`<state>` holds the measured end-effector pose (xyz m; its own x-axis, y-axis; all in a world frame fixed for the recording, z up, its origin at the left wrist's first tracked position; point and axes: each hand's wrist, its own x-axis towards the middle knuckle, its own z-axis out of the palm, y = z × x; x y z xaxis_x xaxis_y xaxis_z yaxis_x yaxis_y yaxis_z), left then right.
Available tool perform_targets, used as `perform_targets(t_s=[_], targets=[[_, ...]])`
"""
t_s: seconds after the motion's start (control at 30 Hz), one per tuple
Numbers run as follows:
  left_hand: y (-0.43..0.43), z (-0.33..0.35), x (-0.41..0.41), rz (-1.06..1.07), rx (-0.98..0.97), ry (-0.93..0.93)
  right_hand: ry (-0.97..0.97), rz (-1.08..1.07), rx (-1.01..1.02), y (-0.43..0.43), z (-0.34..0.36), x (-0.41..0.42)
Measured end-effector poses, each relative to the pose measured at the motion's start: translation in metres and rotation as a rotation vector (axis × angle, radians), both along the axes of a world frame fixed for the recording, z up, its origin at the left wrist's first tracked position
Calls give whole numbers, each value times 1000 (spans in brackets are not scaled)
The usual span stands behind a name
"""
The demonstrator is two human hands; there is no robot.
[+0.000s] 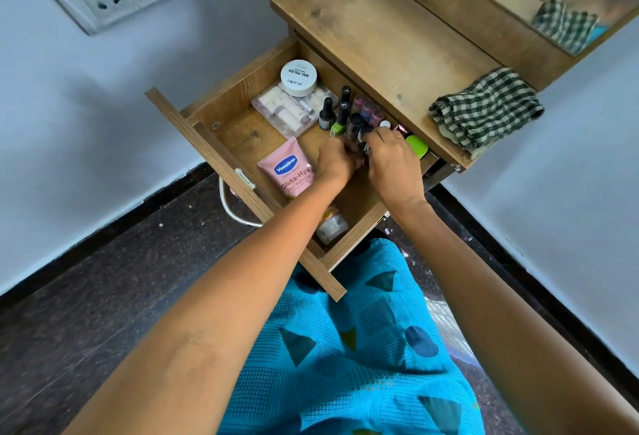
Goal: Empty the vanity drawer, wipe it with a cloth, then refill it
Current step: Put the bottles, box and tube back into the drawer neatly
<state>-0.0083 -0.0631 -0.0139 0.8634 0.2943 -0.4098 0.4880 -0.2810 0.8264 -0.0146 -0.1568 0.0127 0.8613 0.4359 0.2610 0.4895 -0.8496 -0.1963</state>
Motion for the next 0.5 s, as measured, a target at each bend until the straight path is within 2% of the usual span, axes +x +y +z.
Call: perform_targets(t_s=[0.07,0.17,0.23,0.33,0.4,0.5], targets=[[8,3,1,-9,-6,16,53,-11,23,1,5,-3],[30,11,-6,-51,147,-33,176,-46,38,5,6,-9],[48,16,-11,-40,215,-56,331,-85,115,11,5,-13],[74,23,-16,-21,357,23,600,-137,257,24,-2,-15],[88,25,-18,-57,467,97,724,-175,270,31,-6,-19],[97,23,-20,-145,467,242,834,-202,251,41,-11,-25]])
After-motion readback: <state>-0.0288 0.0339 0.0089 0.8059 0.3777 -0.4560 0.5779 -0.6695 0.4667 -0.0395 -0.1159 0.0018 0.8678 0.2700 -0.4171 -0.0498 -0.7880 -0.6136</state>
